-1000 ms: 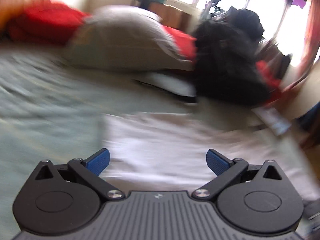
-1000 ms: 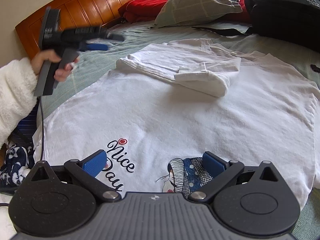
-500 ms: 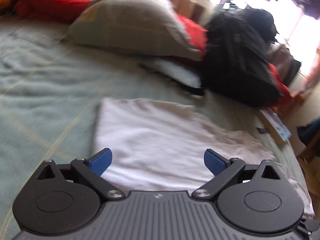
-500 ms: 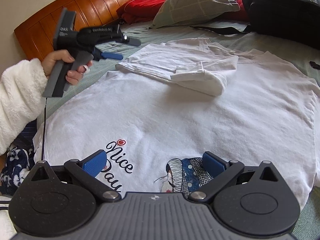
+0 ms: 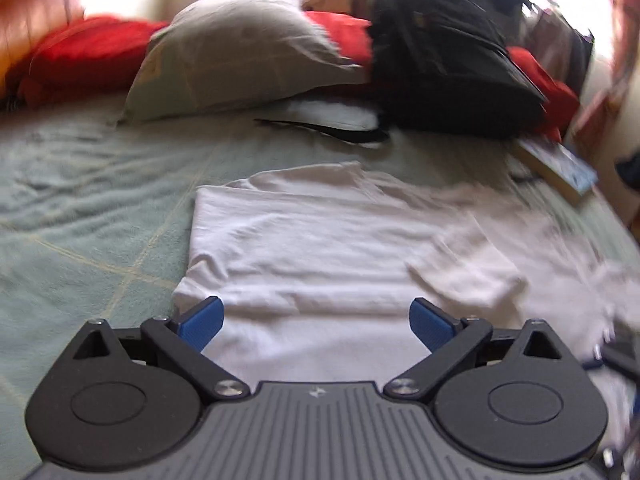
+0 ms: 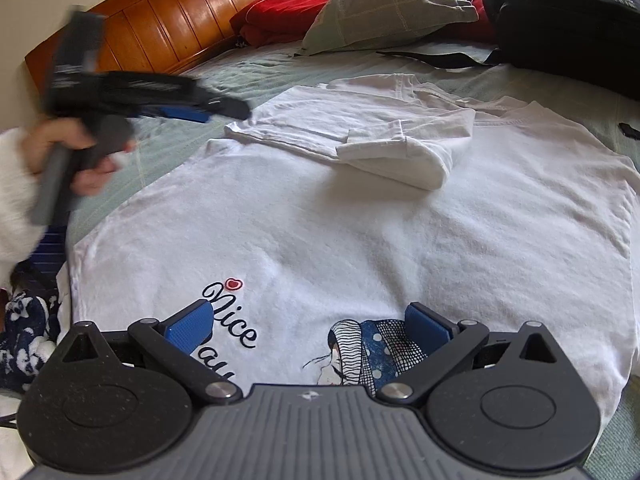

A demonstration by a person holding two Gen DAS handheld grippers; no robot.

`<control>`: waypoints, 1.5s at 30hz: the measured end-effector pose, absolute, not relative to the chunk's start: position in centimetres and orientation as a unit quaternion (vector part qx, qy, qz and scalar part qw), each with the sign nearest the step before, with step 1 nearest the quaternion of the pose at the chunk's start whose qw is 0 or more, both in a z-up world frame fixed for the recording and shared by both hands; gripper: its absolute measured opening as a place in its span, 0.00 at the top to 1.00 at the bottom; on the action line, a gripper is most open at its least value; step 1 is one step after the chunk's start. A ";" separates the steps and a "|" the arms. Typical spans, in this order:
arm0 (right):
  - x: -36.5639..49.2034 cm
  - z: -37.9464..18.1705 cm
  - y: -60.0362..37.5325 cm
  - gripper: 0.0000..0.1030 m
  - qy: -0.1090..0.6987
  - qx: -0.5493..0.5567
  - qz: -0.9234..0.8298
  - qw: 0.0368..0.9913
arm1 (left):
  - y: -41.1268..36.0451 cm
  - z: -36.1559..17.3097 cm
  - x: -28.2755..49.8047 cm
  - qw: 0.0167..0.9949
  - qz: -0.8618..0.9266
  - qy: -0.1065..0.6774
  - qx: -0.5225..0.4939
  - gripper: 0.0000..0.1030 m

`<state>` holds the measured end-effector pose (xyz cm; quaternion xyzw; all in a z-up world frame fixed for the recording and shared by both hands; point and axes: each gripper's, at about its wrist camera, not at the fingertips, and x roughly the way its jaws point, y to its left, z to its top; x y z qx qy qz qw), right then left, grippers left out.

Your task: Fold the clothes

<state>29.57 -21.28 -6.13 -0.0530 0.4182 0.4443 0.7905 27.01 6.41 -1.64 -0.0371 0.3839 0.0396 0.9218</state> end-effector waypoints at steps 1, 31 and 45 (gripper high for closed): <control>29.4 -6.2 -21.1 0.00 0.415 -0.058 0.442 0.793 | 5.6 -1.3 26.0 0.922 0.042 0.384 -0.017 0.04; 35.8 0.4 -11.1 0.00 0.431 -0.121 0.219 0.867 | 7.3 -3.3 16.9 0.924 -0.042 0.371 0.085 0.01; 42.2 -5.2 -5.5 0.00 0.511 -0.205 0.148 0.822 | 11.1 -3.8 15.8 0.929 -0.030 0.367 0.042 0.01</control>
